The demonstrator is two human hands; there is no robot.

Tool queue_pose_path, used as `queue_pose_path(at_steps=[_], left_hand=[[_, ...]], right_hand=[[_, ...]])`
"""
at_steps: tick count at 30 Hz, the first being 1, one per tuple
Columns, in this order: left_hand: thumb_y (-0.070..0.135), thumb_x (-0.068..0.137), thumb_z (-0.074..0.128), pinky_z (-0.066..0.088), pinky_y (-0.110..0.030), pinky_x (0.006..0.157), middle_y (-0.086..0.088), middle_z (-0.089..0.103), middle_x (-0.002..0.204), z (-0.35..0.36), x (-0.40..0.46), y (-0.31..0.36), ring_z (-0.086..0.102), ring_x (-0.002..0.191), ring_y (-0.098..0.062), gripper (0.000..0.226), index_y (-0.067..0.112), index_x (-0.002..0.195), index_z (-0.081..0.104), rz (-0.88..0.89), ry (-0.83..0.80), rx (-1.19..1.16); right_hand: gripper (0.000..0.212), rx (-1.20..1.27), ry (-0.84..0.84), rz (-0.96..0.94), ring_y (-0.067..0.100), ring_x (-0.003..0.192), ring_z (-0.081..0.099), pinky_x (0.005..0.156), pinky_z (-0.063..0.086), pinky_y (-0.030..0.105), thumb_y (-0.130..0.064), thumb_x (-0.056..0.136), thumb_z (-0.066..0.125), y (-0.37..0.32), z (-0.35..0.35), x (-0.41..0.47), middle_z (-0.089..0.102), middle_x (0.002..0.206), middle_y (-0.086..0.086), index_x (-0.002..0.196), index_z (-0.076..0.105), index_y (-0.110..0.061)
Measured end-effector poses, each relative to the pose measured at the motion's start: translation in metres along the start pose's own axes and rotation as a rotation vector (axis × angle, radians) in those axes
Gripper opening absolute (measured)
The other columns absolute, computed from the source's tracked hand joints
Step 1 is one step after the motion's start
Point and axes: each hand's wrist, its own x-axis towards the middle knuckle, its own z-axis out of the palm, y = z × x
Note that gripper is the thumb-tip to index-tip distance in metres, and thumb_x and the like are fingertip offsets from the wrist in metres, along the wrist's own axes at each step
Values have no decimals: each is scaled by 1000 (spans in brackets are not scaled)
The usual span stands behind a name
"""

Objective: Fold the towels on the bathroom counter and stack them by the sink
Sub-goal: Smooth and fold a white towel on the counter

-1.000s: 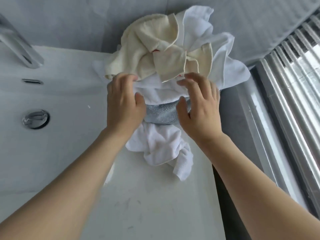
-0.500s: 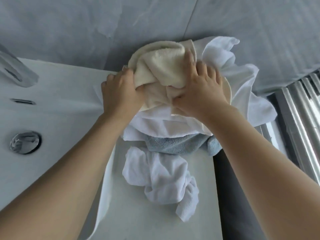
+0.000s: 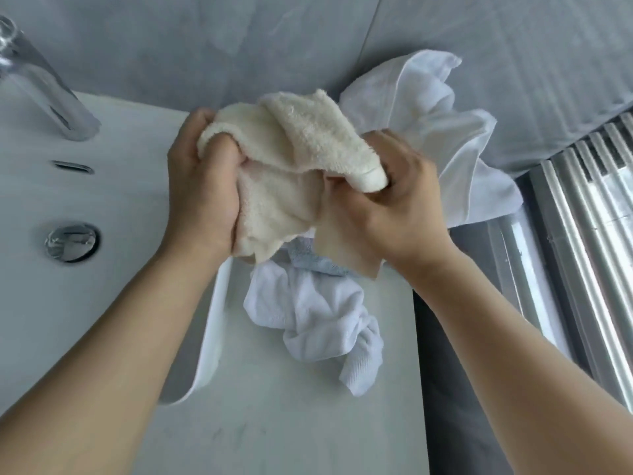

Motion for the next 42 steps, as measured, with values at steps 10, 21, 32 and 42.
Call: queue_pose_path(at_steps=[10, 21, 32, 42], left_hand=[[21, 79, 60, 51, -42, 77, -4, 62, 121, -45, -119, -98, 60, 100, -30, 69, 33, 145, 44, 280, -420, 1183], [35, 68, 48, 28, -35, 112, -2, 26, 146, -19, -97, -93, 31, 137, -25, 80, 20, 146, 36, -239, -554, 1027], [24, 86, 63, 24, -40, 113, -16, 33, 148, 51, -1, -66, 30, 138, -35, 66, 3, 143, 36, 131, -365, 1149], [26, 92, 61, 37, -44, 90, -17, 60, 117, 90, 66, -97, 53, 111, -39, 34, 3, 115, 50, 221, -360, 1129]], right_hand=[[50, -382, -672, 586, 26, 117, 47, 100, 40, 40, -32, 90, 55, 62, 31, -161, 44, 128, 1, 137, 42, -24], [58, -433, -263, 275, 34, 126, 44, 106, 32, 39, -5, 76, 58, 42, -4, -149, 47, 138, 11, 134, 52, -9], [71, -760, -153, 192, 34, 143, 22, 119, 9, 47, -40, 83, 54, 65, -43, -2, 26, 155, 13, 146, 34, -16], [98, -793, -106, 450, 31, 132, 34, 115, 10, 44, -59, 81, 55, 133, -26, 80, 47, 138, 9, 154, 9, -12]])
